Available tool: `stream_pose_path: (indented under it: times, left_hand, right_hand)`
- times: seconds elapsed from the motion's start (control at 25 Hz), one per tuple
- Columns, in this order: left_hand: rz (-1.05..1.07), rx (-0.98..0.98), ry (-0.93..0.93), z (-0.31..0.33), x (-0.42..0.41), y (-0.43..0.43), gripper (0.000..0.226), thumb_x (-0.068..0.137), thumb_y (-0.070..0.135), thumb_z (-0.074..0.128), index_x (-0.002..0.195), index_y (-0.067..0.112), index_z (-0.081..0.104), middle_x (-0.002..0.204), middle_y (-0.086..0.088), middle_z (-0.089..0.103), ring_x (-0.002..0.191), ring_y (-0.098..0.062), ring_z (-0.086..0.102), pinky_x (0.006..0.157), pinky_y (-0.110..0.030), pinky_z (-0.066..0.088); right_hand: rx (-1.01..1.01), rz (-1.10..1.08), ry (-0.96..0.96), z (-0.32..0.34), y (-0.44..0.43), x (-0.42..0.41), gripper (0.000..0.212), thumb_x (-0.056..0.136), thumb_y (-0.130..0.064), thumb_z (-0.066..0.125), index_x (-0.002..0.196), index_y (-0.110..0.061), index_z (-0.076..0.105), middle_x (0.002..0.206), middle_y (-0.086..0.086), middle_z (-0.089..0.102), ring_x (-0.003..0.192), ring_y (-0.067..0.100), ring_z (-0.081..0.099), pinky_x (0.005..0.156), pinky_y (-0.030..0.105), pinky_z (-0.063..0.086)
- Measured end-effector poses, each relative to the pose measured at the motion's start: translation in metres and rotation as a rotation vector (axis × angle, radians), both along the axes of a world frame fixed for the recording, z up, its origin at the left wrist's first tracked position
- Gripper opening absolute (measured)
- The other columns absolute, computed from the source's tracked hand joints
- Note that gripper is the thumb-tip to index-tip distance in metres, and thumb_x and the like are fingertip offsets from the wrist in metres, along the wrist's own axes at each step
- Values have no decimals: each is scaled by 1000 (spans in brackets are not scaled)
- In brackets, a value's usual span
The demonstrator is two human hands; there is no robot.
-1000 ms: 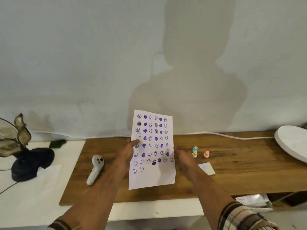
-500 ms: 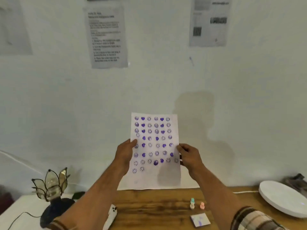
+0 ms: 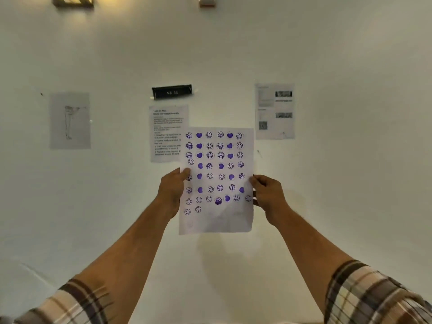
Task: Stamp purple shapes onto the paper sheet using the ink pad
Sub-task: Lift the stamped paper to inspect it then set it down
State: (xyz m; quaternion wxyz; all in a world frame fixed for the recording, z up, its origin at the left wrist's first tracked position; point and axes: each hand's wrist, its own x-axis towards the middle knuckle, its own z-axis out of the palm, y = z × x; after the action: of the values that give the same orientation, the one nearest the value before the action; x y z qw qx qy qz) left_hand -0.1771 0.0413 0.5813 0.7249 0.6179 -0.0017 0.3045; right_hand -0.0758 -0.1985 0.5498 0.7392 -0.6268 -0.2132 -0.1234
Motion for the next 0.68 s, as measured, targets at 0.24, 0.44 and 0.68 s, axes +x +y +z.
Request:
stream_pose_path:
  times: [0.24,0.44,0.68]
  left_hand:
    - [-22,-8,-74,25,-11,-7,18,102,20,59,108,23,75,107,-9,81,98,-37,76,87,-58,61]
    - [-29,-10,-108,31,-12,-9,18,100,19,61,110,25,75,106,-6,81,96,-35,77,83,-55,62]
    - [-32,-6,-128,34,-13,-6,17,100,20,61,104,29,75,99,-1,83,93,-31,78,72,-47,63]
  right_hand:
    - [4,-29,-60,30,-8,-14,20,106,-20,62,113,-11,78,109,9,81,99,36,78,85,56,65]
    - [0,-42,-69,40,-13,-18,20,106,-20,61,115,-10,77,110,10,80,100,36,78,85,56,65]
    - [9,-30,-65,45,-13,-21,21,106,-21,62,116,-9,77,112,10,80,101,37,77,87,57,64]
